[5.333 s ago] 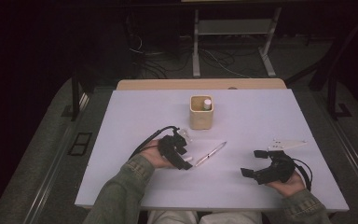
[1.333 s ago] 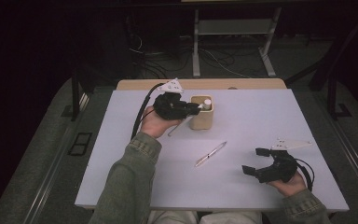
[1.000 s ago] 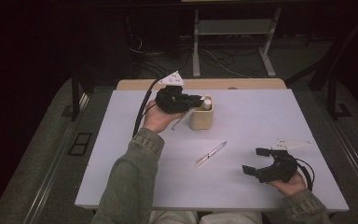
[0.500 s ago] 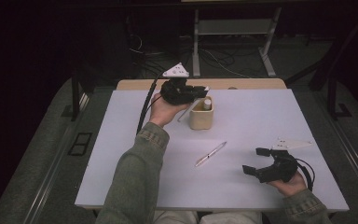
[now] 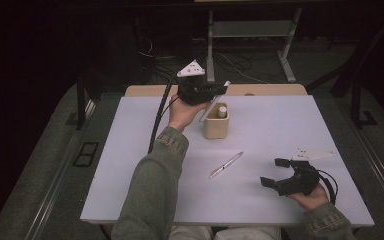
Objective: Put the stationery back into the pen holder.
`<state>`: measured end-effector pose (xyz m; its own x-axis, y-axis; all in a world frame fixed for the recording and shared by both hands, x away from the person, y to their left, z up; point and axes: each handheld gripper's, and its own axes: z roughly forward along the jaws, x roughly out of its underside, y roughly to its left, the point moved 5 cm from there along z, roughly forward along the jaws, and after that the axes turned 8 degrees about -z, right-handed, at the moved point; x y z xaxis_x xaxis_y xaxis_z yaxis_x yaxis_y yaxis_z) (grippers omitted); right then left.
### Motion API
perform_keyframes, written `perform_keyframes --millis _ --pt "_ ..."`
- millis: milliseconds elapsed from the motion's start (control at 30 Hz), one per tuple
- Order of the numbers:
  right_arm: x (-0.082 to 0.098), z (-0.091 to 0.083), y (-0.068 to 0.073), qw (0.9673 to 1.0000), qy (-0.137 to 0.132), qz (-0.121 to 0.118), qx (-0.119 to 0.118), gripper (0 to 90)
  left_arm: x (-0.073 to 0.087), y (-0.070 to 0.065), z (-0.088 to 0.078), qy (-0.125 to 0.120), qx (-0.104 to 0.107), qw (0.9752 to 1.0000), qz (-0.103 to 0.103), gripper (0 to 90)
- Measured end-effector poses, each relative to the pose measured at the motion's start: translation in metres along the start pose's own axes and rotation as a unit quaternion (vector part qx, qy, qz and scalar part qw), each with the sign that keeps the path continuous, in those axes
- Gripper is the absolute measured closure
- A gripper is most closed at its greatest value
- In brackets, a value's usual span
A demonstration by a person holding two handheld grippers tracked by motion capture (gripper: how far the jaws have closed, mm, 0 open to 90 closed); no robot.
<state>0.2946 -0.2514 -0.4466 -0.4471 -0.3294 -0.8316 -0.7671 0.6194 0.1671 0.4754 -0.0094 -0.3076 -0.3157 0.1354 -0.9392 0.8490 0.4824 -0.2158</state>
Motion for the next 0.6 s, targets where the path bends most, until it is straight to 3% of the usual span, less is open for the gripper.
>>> perform_keyframes --millis 167,400,600 --pt "0.0 0.0 0.0 1.0 0.001 0.0 0.0 0.4 -0.005 0.003 0.005 -0.023 -0.004 0.9997 -0.003 77.9" --pt "0.0 0.0 0.0 1.0 -0.001 0.001 -0.001 0.4 -0.004 0.011 0.012 -0.054 -0.004 0.9983 -0.023 77.8" --pt "0.0 0.001 0.001 1.0 -0.001 0.001 -0.002 0.4 -0.002 0.014 0.021 -0.076 -0.006 0.9969 -0.017 77.8"
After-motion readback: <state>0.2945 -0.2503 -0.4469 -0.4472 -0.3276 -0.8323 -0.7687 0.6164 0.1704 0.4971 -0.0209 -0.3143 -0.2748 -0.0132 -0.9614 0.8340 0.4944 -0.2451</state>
